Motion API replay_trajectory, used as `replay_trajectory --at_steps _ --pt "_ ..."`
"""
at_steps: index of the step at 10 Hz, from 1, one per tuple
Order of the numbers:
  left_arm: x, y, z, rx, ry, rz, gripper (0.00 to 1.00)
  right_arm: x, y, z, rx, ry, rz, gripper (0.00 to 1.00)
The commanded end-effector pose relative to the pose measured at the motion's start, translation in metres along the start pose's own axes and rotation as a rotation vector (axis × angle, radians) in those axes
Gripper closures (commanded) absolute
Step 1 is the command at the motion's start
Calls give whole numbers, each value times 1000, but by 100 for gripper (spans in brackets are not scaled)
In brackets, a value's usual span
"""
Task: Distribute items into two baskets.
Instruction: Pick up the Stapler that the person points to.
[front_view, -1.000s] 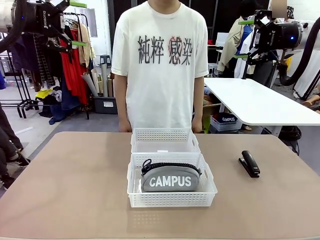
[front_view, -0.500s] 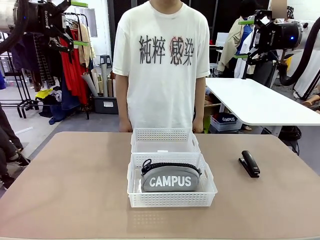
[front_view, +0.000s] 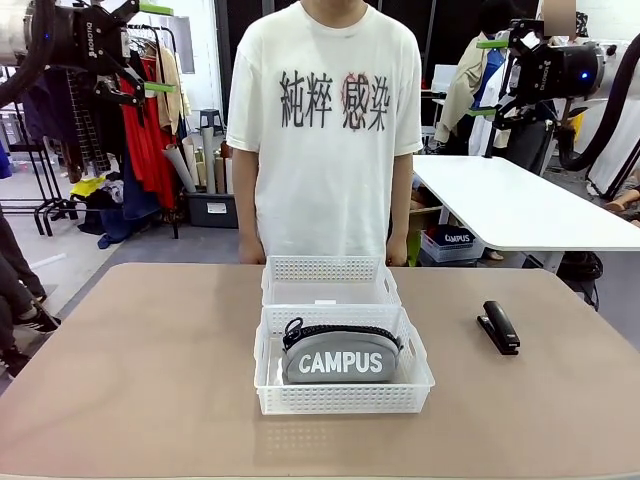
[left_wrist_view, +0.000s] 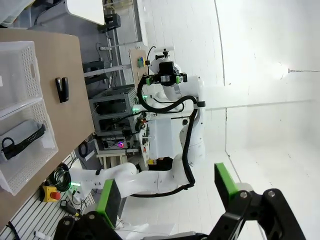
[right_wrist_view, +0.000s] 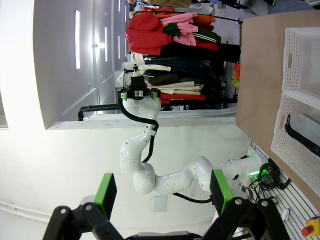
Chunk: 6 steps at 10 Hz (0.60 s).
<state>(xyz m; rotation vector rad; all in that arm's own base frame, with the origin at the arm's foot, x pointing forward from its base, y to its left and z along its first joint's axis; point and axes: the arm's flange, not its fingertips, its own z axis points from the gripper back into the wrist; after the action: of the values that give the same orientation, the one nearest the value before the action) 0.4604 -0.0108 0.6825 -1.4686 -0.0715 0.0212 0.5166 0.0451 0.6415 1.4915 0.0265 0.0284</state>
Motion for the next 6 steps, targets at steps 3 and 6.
replay_trajectory --at_steps 3,6 --pt "-2 -1 1 -9 1 8 0 -1 2 0 1 0 3 0" --pt "-2 -1 1 -9 1 8 0 -1 2 0 1 0 3 0"
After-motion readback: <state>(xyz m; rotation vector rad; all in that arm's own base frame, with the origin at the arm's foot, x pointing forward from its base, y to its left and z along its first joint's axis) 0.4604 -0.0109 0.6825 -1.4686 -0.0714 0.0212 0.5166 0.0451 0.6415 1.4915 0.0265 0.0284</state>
